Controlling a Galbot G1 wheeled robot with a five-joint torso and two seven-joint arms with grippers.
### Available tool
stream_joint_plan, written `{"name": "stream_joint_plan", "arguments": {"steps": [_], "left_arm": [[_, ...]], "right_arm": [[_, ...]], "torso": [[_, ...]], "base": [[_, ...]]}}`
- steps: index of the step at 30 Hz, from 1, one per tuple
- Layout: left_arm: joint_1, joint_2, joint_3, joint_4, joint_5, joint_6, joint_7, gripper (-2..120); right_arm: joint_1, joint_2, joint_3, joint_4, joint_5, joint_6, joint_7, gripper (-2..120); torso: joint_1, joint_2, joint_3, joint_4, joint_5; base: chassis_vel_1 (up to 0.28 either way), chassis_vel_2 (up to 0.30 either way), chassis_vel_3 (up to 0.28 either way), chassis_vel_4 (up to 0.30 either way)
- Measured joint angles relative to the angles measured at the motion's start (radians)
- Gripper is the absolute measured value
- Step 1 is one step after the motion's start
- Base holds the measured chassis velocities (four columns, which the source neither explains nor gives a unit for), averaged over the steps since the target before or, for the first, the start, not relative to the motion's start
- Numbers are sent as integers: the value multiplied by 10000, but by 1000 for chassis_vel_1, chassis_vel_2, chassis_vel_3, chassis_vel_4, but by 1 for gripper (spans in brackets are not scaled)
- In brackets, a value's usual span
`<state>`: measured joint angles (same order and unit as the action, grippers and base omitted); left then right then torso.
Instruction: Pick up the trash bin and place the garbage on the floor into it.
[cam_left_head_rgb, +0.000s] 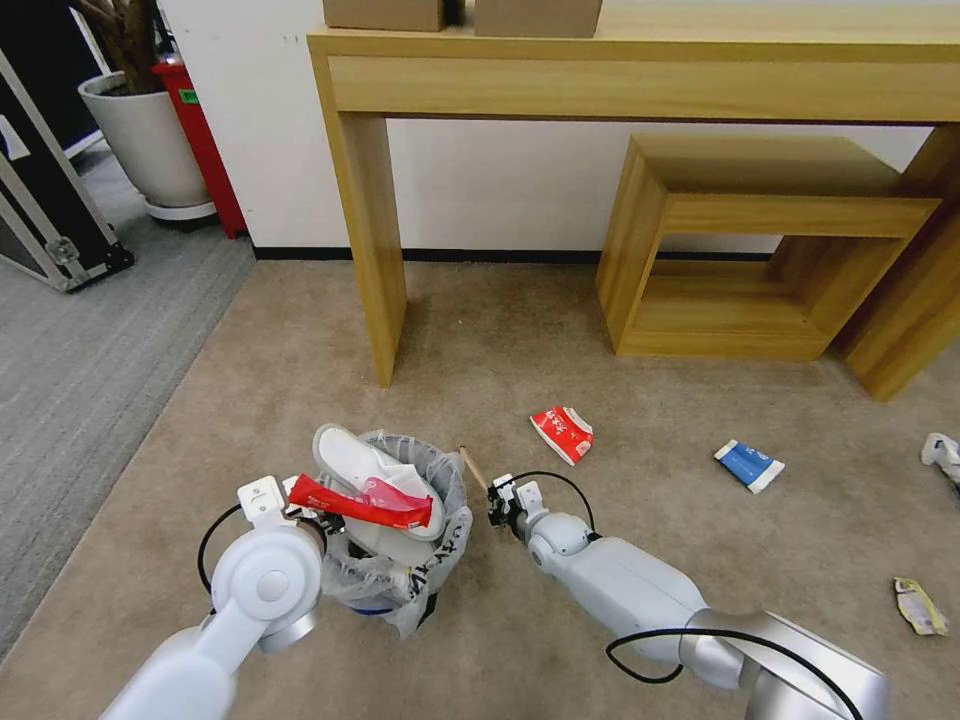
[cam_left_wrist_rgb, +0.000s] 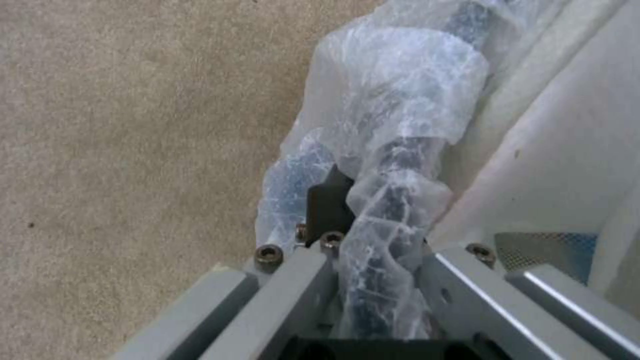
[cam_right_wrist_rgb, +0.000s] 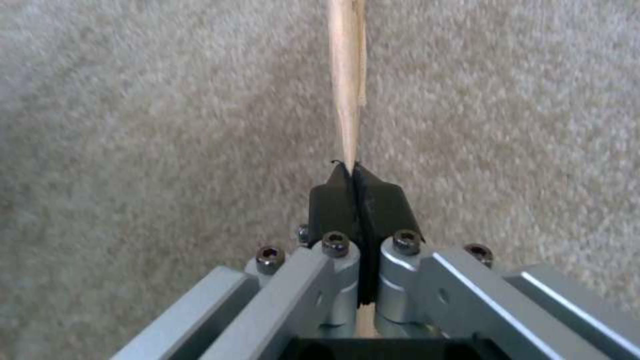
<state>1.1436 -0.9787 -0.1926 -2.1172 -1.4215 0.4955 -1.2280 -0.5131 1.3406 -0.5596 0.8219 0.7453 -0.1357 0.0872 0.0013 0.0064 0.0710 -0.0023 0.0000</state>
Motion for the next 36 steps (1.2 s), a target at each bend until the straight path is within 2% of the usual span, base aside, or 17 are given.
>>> {"name": "stream_joint_plan", "arguments": {"steps": [5, 8, 9, 12, 13, 16, 21, 27, 32, 36], "left_arm": [[-74, 4, 26, 62, -83, 0, 3, 0], [-97, 36, 24, 41, -217, -6, -26, 0], [-97, 36, 24, 41, -217, -6, -26, 0], [1, 68, -18, -12, -263, -12, -42, 0], [1, 68, -18, -12, -263, -12, -42, 0], [-18, 75, -21, 15, -299, -14, -62, 0], [-55, 105, -12, 16, -327, -23, -67, 0], [-142, 140, -43, 100, -400, -35, -81, 0], [-168, 93, -88, 213, -407, -59, -85, 0], [-177, 73, -102, 267, -407, -64, -88, 0]], "right_arm": [[14, -112, 47, 299, 184, -4, 6, 0], [16, -552, 300, 1371, 471, -44, 221, 0], [16, -552, 300, 1371, 471, -44, 221, 0], [55, -1197, 754, 2914, 655, 67, 451, 0], [55, -1197, 754, 2914, 655, 67, 451, 0], [196, -1730, 1099, 4371, 828, 708, 317, 0], [356, -1871, 1131, 5357, 1011, 1208, 87, 0], [513, -1791, 198, 6472, 1641, 1805, -364, 0], [537, -1799, -707, 7537, 1857, 1619, -45, 0], [612, -1772, -981, 8063, 1972, 1409, 239, 0]], "torso": [[0, -1, 1, 1, 0], [0, -1, 1, 1, 2], [0, -1, 1, 1, 2], [0, 0, 0, -1, 1], [0, 0, 0, -1, 1], [0, 0, 0, -1, 0], [0, 0, 0, -1, 0], [0, 0, 1, 1, 0], [0, -1, 0, 2, -1], [0, 0, 0, 1, -1]], "base": [[0, 0, 0, 0], [0, 0, 0, 0], [0, 0, 0, 0], [0, 0, 0, 0], [0, 0, 0, 0], [0, 0, 0, 0], [0, 0, 0, 0], [0, 0, 0, 0], [0, 0, 0, 0], [0, 0, 0, 0]]}}
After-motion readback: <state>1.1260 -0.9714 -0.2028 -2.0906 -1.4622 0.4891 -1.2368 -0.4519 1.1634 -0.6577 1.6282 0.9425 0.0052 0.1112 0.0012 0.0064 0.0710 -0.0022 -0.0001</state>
